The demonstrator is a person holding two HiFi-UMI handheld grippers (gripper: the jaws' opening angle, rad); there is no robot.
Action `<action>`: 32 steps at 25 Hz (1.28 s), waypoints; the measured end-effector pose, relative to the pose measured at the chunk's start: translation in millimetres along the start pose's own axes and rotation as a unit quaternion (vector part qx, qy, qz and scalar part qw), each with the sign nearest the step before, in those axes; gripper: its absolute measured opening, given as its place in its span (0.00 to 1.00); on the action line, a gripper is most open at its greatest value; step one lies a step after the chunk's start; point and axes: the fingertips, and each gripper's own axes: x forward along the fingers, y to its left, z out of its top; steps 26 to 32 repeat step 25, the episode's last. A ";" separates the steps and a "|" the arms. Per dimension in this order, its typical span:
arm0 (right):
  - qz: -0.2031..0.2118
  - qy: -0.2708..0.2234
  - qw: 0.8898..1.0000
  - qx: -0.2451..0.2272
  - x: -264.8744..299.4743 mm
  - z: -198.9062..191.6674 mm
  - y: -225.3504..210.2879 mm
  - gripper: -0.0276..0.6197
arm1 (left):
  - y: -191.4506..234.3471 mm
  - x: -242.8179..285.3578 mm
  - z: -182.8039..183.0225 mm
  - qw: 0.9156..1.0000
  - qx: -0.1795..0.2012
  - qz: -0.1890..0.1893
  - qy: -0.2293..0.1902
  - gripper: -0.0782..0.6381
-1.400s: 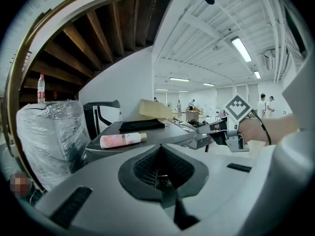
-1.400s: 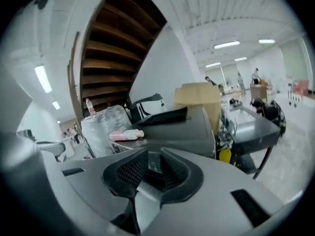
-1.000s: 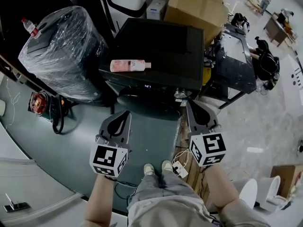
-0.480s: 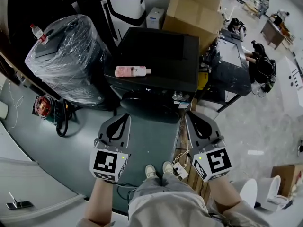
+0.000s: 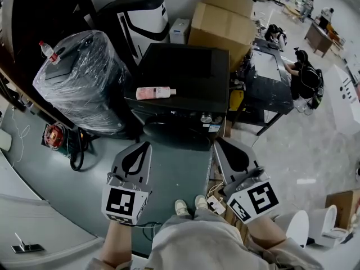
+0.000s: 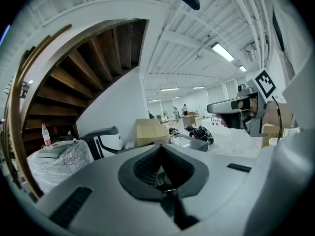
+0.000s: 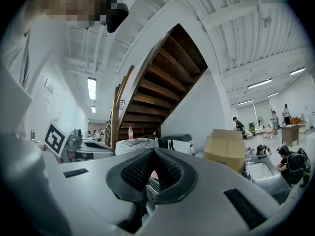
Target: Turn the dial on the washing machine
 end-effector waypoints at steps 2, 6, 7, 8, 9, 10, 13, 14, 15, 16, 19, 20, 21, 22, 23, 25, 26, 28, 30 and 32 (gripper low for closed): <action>-0.003 -0.003 1.000 -0.010 -3.6 6.6 -0.6 0.09 | -3.5 -3.8 6.6 1.000 0.002 -0.003 -0.007 0.13; -0.005 -0.002 1.000 -0.016 -10.4 11.0 -4.2 0.09 | -15.9 -5.4 15.4 1.000 -0.004 -0.007 -0.012 0.13; -0.006 -0.001 1.000 -0.017 -11.8 11.2 -5.7 0.09 | -18.1 -5.5 16.3 1.000 -0.004 -0.008 -0.012 0.13; -0.008 0.000 1.000 -0.018 -12.7 11.2 -7.4 0.09 | -19.9 -5.4 17.4 1.000 -0.004 -0.010 -0.013 0.13; -0.009 0.001 1.000 -0.017 -13.3 11.3 -9.2 0.09 | -21.1 -5.2 18.9 1.000 -0.004 -0.011 -0.015 0.13; -0.010 0.001 1.000 -0.015 -13.5 11.4 -10.9 0.09 | -21.9 -4.9 20.7 1.000 -0.004 -0.012 -0.017 0.13; -0.013 0.002 1.000 -0.027 -13.1 15.2 -13.6 0.09 | -21.9 -3.2 25.9 1.000 0.001 -0.012 -0.019 0.13; -0.014 0.001 0.999 -0.041 -12.5 17.5 -13.2 0.09 | -21.4 -2.4 27.9 1.000 0.003 -0.012 -0.020 0.13; -0.014 0.001 0.999 -0.052 -11.7 19.6 -12.4 0.09 | -20.8 -1.6 30.0 1.000 0.005 -0.011 -0.021 0.13; -0.012 0.001 0.998 -0.059 -10.6 21.0 -11.5 0.09 | -20.2 -1.0 32.0 1.000 0.007 -0.011 -0.023 0.13; -0.003 0.000 0.998 -0.062 -7.9 22.3 -8.9 0.09 | -19.3 -1.5 37.1 0.999 0.007 -0.009 -0.032 0.13; -0.001 0.000 0.998 -0.062 -7.8 22.3 -8.0 0.09 | -19.6 -2.3 38.0 0.999 0.007 -0.009 -0.034 0.13; 0.001 0.000 0.998 -0.061 -8.1 22.1 -7.2 0.09 | -20.3 -3.0 38.3 0.999 0.006 -0.009 -0.034 0.13; 0.003 0.000 0.998 -0.060 -8.6 21.8 -6.3 0.09 | -21.1 -3.7 38.4 0.999 0.007 -0.009 -0.035 0.13; 0.004 0.000 0.998 -0.060 -9.2 21.4 -5.5 0.09 | -22.1 -4.3 38.5 0.999 0.007 -0.010 -0.035 0.13; 0.007 0.001 0.998 -0.060 -10.4 20.8 -3.9 0.09 | -24.3 -5.4 38.9 0.999 0.007 -0.011 -0.036 0.13; 0.007 0.001 0.998 -0.060 -10.4 20.8 -3.9 0.09 | -24.3 -5.4 38.9 0.999 0.007 -0.011 -0.036 0.13; 0.007 0.001 0.998 -0.060 -10.4 20.8 -3.9 0.09 | -24.3 -5.4 38.9 0.999 0.007 -0.011 -0.036 0.13; 0.007 0.001 0.998 -0.060 -10.4 20.8 -3.9 0.09 | -24.3 -5.4 38.9 0.999 0.007 -0.011 -0.036 0.13; 0.007 0.001 0.998 -0.060 -10.4 20.8 -3.9 0.09 | -24.3 -5.4 38.9 0.999 0.007 -0.011 -0.036 0.13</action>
